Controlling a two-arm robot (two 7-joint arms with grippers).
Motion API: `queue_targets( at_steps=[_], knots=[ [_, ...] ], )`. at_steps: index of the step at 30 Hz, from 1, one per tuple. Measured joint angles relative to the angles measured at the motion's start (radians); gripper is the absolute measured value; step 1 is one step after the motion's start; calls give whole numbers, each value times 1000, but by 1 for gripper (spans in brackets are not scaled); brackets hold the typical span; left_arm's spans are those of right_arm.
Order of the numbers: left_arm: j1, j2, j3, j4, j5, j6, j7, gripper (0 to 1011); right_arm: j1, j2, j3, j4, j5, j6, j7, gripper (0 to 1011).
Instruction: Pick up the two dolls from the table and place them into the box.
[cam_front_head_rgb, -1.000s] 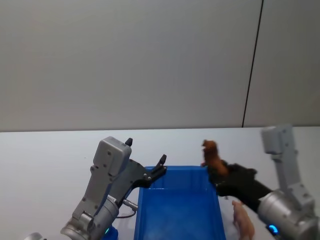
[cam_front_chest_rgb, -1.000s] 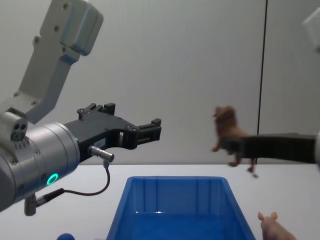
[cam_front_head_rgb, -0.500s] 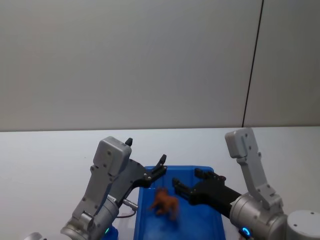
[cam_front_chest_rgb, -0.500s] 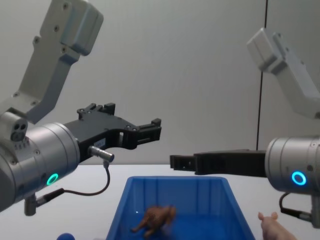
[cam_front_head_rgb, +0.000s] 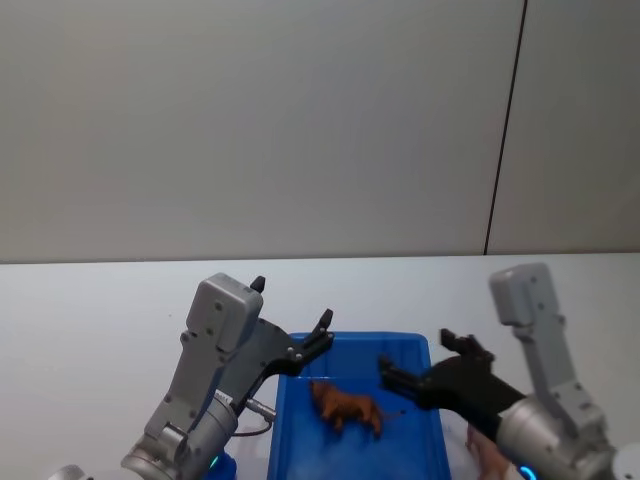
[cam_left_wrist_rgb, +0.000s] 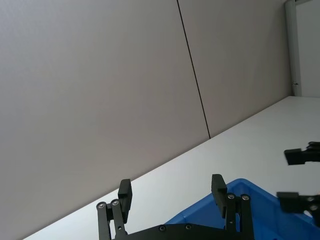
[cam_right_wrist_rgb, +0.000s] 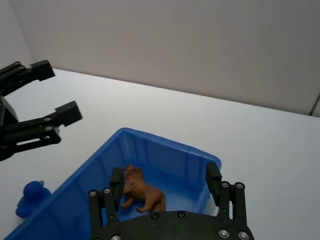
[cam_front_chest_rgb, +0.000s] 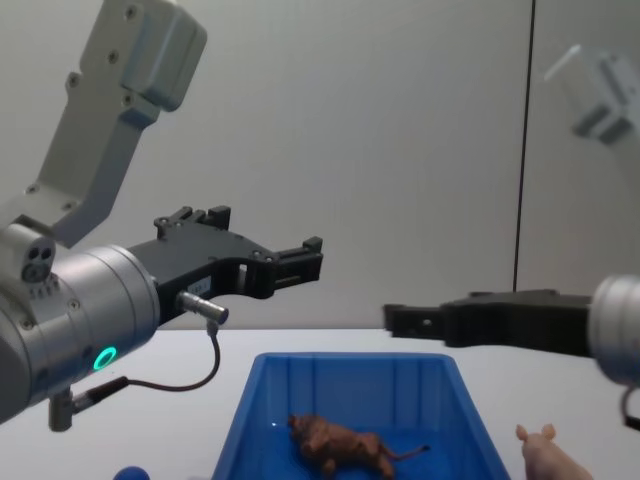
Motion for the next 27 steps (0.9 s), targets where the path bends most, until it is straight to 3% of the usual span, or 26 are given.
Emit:
queue_targets(
  at_steps=[15,27],
  knots=[
    [0,0,0,0,0,0,0,1003,-151,105,56,-124,76,-23,-125,1001],
    [0,0,0,0,0,0,0,1003,-224,142,66,-116,101,-19,-150,1001]
  ],
)
